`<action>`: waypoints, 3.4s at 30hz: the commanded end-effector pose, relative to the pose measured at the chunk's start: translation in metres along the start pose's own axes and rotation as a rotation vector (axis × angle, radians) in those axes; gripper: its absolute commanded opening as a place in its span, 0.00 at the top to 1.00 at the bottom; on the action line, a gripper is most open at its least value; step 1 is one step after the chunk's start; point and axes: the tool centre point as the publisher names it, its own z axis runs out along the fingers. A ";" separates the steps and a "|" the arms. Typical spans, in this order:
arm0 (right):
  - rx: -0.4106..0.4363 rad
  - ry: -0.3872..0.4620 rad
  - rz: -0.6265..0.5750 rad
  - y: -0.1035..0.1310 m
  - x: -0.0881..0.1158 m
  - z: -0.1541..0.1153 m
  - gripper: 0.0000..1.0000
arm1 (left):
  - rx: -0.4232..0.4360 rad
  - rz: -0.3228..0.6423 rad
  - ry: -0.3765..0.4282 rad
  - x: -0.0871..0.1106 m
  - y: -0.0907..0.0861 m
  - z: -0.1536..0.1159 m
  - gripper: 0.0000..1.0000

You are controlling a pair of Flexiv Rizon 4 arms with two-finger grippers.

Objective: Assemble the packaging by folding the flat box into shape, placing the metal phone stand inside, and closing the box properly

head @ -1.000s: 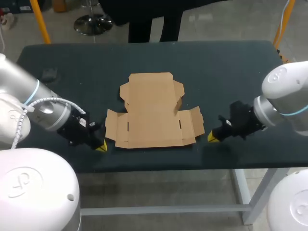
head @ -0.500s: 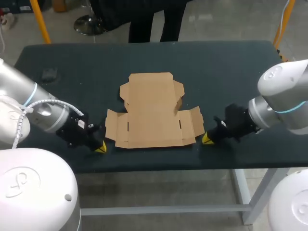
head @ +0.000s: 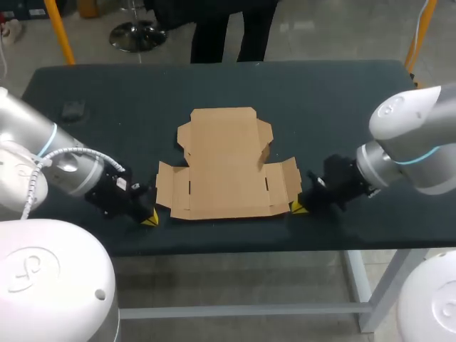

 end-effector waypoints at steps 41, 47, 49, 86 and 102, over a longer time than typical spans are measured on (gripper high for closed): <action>0.025 0.002 -0.018 0.006 0.009 0.010 1.00 | -0.081 0.014 0.052 0.018 -0.013 0.017 1.00; 0.028 0.001 -0.021 0.006 0.009 0.010 1.00 | -0.089 0.022 0.049 0.023 -0.011 0.018 1.00; 0.030 0.002 -0.022 0.006 0.009 0.011 1.00 | -0.091 0.023 0.048 0.024 -0.011 0.019 1.00; 0.030 -0.040 -0.051 0.001 0.025 0.012 1.00 | -0.070 0.033 -0.053 0.050 -0.010 0.012 1.00; 0.028 -0.050 -0.069 0.003 0.031 0.012 1.00 | -0.054 0.050 -0.066 0.055 -0.010 0.011 1.00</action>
